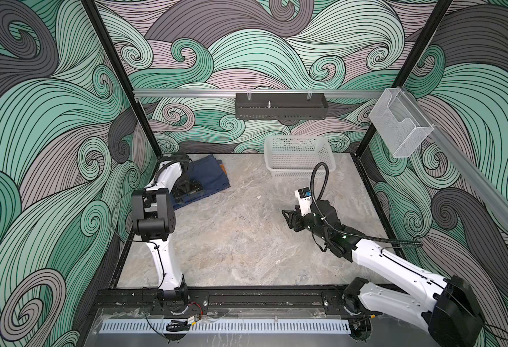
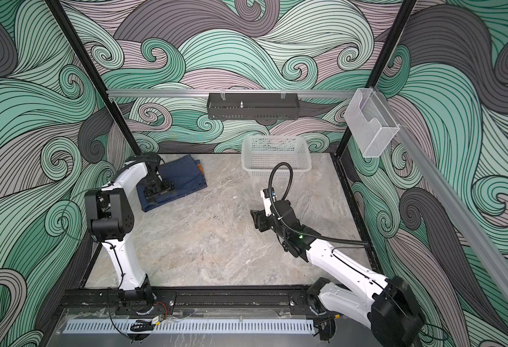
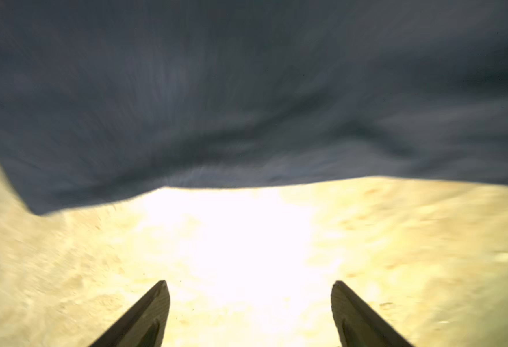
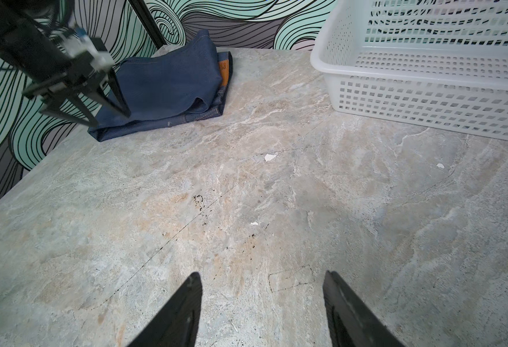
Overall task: Fold and stack the trousers
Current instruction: Move the trousers to the top-left of the table.
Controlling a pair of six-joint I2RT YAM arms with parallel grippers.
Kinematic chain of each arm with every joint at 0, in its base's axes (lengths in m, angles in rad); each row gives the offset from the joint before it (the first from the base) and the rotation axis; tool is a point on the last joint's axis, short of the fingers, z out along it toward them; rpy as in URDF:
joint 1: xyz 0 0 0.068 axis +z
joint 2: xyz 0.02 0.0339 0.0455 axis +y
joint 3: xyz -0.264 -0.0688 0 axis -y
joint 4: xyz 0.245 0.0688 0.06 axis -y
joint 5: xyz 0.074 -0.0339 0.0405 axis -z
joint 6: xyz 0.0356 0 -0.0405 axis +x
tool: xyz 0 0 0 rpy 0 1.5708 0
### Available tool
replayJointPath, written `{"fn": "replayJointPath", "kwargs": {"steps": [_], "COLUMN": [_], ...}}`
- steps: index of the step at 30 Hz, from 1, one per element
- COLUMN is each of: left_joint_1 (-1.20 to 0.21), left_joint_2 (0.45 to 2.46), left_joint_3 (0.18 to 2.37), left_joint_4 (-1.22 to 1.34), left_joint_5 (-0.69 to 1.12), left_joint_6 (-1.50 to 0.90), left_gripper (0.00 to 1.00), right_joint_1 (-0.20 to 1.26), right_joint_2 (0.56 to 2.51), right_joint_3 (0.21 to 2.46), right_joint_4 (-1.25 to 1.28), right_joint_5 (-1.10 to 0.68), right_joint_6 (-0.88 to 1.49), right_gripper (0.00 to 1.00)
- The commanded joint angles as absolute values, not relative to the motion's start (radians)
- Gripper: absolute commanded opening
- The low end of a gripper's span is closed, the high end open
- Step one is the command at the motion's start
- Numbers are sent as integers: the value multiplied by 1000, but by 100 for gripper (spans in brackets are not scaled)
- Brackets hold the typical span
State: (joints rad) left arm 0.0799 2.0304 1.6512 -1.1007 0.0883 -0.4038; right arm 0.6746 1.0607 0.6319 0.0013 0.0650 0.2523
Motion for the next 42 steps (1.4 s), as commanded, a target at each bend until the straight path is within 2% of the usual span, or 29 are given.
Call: {"fn": "replayJointPath", "kwargs": {"steps": [1, 8, 18, 26, 32, 36, 42], "left_joint_1": [99, 137, 182, 182, 181, 167, 152], "left_joint_2": [2042, 2101, 2264, 2395, 2506, 2349, 1824], "left_joint_3": [1616, 1621, 1855, 2155, 2441, 2323, 1702], "left_joint_4": [-1089, -1045, -1084, -1114, -1251, -1191, -774], "left_joint_5": [109, 82, -33, -47, -15, 29, 128], "left_joint_6": [-442, -422, -417, -382, -354, -345, -371], "left_gripper": [87, 86, 87, 88, 88, 88, 88], "right_joint_1": [673, 672, 671, 665, 654, 619, 495], "right_joint_2": [1040, 1038, 1066, 1117, 1143, 1126, 1063], "right_joint_3": [629, 605, 626, 645, 661, 658, 604], "right_joint_4": [-11, 3, 15, 34, 36, 36, 64], "right_joint_5": [56, 70, 78, 65, 67, 90, 162], "right_joint_6": [268, 270, 242, 225, 211, 204, 167], "right_gripper": [64, 64, 65, 65, 65, 65, 66]}}
